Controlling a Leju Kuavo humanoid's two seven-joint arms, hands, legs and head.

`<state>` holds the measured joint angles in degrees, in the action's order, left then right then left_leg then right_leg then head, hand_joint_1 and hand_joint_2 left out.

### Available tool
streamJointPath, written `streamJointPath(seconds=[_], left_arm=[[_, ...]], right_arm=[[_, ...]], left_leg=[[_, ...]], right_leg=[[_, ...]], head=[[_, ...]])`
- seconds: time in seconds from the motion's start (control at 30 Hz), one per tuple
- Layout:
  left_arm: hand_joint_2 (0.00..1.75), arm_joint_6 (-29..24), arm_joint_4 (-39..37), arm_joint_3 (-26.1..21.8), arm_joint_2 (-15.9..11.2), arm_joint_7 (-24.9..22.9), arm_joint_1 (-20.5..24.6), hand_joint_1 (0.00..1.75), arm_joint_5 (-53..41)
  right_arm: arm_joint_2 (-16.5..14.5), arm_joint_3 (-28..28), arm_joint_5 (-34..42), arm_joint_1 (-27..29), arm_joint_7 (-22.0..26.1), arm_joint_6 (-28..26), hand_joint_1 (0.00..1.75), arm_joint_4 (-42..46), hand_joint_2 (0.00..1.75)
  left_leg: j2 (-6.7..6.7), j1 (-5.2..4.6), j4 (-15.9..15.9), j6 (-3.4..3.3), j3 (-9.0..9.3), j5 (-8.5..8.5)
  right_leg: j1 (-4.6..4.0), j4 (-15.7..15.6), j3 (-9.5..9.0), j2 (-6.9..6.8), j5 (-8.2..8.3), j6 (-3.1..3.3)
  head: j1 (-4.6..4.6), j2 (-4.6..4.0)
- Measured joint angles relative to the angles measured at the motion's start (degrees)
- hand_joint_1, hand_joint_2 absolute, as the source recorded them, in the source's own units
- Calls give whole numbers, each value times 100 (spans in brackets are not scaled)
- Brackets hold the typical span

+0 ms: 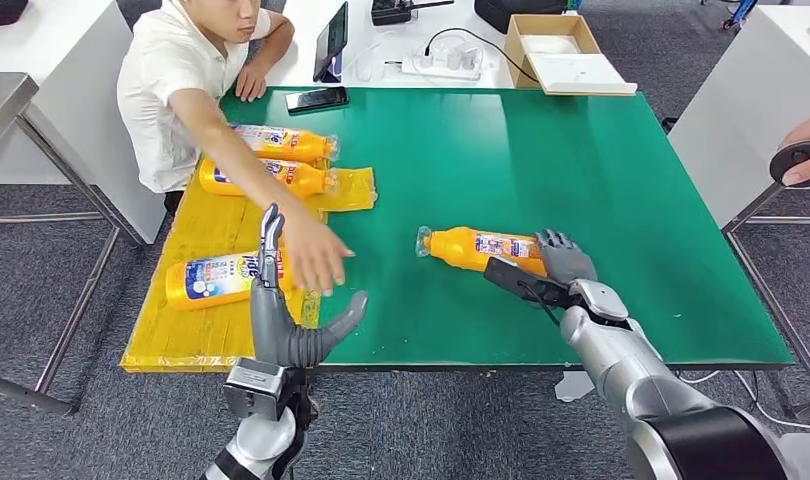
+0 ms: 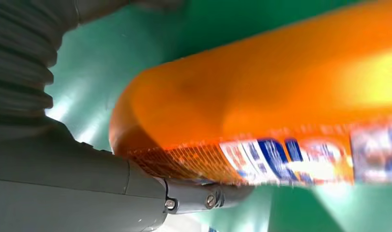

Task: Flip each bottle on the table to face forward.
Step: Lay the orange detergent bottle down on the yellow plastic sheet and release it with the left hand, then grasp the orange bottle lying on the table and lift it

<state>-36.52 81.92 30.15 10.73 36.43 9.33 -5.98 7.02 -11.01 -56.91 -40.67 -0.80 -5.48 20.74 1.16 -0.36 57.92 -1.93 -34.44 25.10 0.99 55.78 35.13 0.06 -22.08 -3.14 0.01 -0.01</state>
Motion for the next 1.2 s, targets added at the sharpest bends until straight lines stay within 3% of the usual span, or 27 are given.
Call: streamJointPath(seconds=[0.03, 0.1, 0.27, 0.37, 0.43, 0.6, 0.7, 0.93, 1.07, 1.2], left_arm=[[175, 5, -5, 6, 0, -3, 5, 0, 8], [175, 26, -19, 25, 0, -10, 16, 0, 23], [175, 61, -68, 80, -1, -11, 54, 0, 102], [175, 109, -74, 77, -3, 83, 51, 0, 180], [175, 100, -69, 70, -1, 127, 23, 0, 202], [175, -92, -10, 6, 31, 137, -125, 0, 481], [175, -95, 35, -127, 93, 73, -257, 0, 1088], [175, 1299, -8, -266, 121, -993, -572, 0, 2974], [175, 2183, -71, -266, 80, -1022, -687, 0, 3170], [175, 3306, -74, -178, 14, -960, -734, 0, 2899]], right_arm=[[-3, -1, -9, -12, -23, 40, 152, -7, 175], [-8, -6, -35, -52, -95, 163, 175, -30, 175], [21, -101, -232, -160, -99, 456, 175, -136, 175], [124, -217, 28, -125, 1344, 456, 175, -175, 175], [92, -162, 460, -7, 2253, 171, 175, -171, 175], [-226, 205, 1632, 383, 3342, -161, 175, 94, 175], [-464, 516, 2644, 768, 3596, -150, 175, 762, 175], [-791, 667, 4319, 2124, 3361, -464, 175, 3381, 175], [-858, 416, 4471, 2641, 3226, -486, 175, 4409, 175], [-949, -134, 4203, 2704, 3386, -137, 175, 4520, 175]], left_leg=[[0, 0, 0, 0, 1, 0], [-1, 0, 0, 0, 3, 0], [-3, -1, 0, 0, 15, 0], [-19, 0, 0, 1, 24, 2], [-23, 1, -1, 1, 23, 2], [-16, 5, -1, 2, 12, 1], [-4, 7, -1, 2, 7, 1], [8, 4, -1, 1, -20, 4], [0, 3, -2, 4, -23, 11], [-5, 6, -3, 5, -20, 11]], right_leg=[[0, 0, 0, 0, 0, 0], [0, 0, -2, 0, 0, 0], [0, -1, -14, 1, 0, 0], [-1, -1, -21, 8, 1, 0], [-1, 0, -22, 11, 1, 0], [-4, 3, -13, 10, 1, 1], [-5, 3, -9, 5, -2, 2], [-1, 1, 10, -6, -7, 3], [-1, -1, 16, -3, -7, 3], [-4, 0, 17, -2, -7, 4]], head=[[1, 1], [1, 0], [1, 1], [0, 0], [-1, 0], [-2, 0], [-2, 1], [1, 1], [0, -1], [1, 1]])
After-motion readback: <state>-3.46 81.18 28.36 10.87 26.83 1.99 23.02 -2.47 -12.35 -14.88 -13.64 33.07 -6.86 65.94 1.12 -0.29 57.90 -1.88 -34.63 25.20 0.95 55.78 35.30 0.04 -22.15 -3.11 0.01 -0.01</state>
